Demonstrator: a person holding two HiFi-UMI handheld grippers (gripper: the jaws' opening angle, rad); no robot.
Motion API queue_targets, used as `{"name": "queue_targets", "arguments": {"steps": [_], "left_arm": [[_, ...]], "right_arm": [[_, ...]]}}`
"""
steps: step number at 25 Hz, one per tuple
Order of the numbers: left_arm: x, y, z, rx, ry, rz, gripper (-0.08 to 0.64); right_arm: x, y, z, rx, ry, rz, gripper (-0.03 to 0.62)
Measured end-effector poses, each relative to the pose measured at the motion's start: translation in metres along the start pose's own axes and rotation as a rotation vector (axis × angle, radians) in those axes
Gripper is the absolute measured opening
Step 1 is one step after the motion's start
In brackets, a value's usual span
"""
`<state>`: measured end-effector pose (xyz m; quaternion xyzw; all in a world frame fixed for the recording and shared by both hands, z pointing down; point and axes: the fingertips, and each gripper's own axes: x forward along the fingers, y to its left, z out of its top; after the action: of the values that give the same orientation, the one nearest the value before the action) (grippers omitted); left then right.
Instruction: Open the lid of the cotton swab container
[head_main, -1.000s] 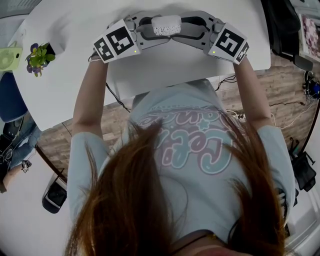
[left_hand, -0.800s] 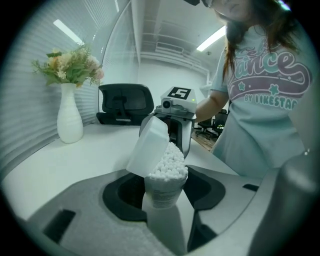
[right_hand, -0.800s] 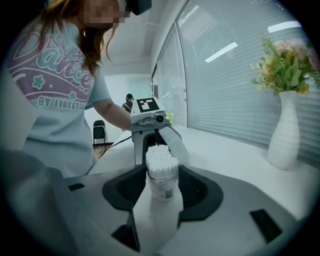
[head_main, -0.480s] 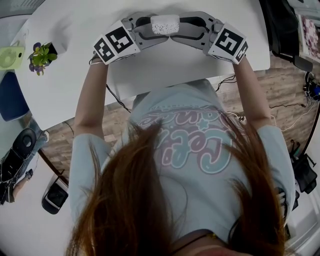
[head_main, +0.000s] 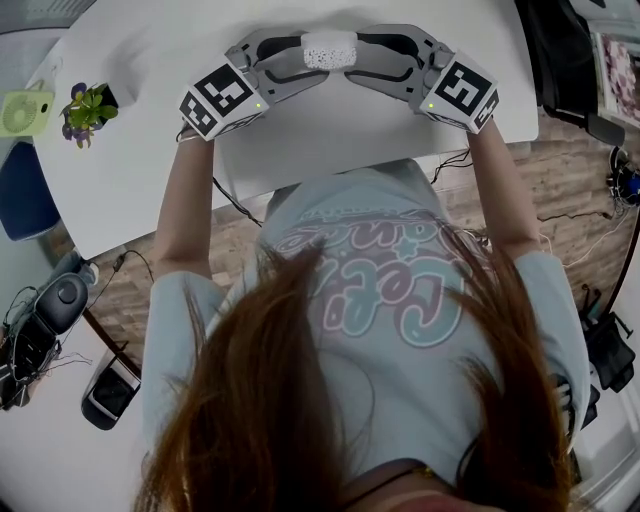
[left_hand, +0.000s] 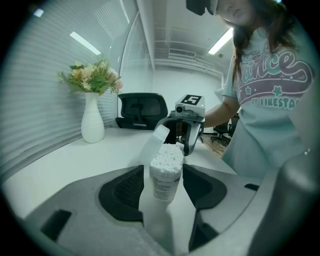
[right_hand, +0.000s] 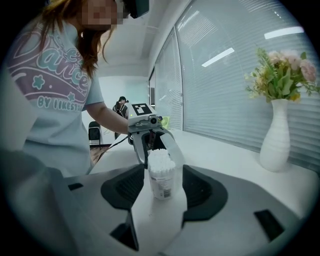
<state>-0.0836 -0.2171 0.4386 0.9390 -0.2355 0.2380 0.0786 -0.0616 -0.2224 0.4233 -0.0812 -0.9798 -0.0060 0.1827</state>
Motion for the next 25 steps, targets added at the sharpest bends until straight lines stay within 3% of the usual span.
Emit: {"name": "queue_targets", "arguments": {"steps": [25], "left_arm": [[-0.044,-0.004,0.027,-0.052,-0.157,0.176,0.215]], "right_arm": [[-0.031,0.002,0.033,0.007,-0.14,-0.114,0.23]]}}
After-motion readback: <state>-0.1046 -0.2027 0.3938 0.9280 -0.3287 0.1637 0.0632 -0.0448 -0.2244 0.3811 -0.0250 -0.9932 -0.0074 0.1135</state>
